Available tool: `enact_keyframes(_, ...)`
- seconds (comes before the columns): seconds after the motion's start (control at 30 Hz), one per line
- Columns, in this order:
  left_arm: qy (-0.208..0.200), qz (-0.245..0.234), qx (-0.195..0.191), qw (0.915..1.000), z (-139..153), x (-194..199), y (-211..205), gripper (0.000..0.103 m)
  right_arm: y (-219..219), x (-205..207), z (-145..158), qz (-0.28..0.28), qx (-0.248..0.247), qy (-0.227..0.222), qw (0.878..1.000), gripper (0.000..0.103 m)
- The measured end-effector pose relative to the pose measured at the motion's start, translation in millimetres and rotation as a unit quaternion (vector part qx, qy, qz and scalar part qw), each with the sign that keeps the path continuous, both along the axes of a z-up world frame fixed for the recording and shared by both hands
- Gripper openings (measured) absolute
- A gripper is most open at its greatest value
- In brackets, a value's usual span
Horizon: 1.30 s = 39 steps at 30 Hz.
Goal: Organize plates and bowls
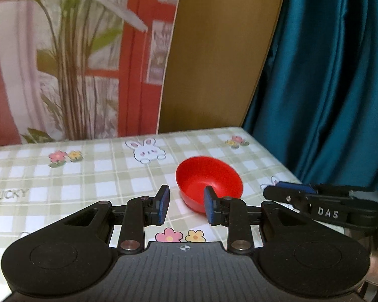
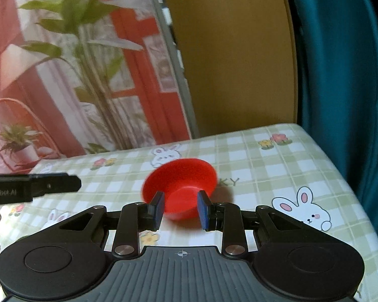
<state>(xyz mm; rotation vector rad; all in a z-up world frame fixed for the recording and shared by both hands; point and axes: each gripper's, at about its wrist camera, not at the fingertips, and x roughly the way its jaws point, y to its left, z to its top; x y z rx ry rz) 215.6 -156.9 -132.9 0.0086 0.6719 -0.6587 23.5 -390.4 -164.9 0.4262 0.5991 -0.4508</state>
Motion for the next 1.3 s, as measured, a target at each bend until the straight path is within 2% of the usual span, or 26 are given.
enact_keyframes(0.27,0.052,0.009,-0.003,0.9986,-40,47,-27,0.031,-34,30,-39,-0.023,0.010,0.006,1.000,0.027)
enact_keyframes(0.5,0.068,0.006,0.010,0.9976,-58,70,-48,0.031,-48,40,-57,-0.040,0.028,0.005,0.999,0.026)
enact_keyframes(0.63,0.073,-0.003,0.020,0.9972,-66,75,-56,0.031,-45,44,-62,-0.041,0.028,0.012,0.999,0.020)
enact_keyframes(0.7,0.072,-0.005,0.023,0.9971,-70,74,-55,0.027,-44,45,-63,-0.036,0.032,0.013,0.999,0.017)
enact_keyframes(0.73,0.073,-0.009,0.019,0.9971,-71,73,-54,0.018,-42,45,-62,-0.032,0.034,0.011,0.999,0.014)
enact_keyframes(0.93,0.059,-0.016,0.024,0.9979,-62,63,-51,0.018,-32,41,-50,-0.031,0.037,0.007,0.999,0.014)
enact_keyframes(1.3,0.027,-0.009,0.016,0.9995,-21,24,-18,0.018,8,29,-8,-0.017,0.038,-0.024,0.999,0.014)
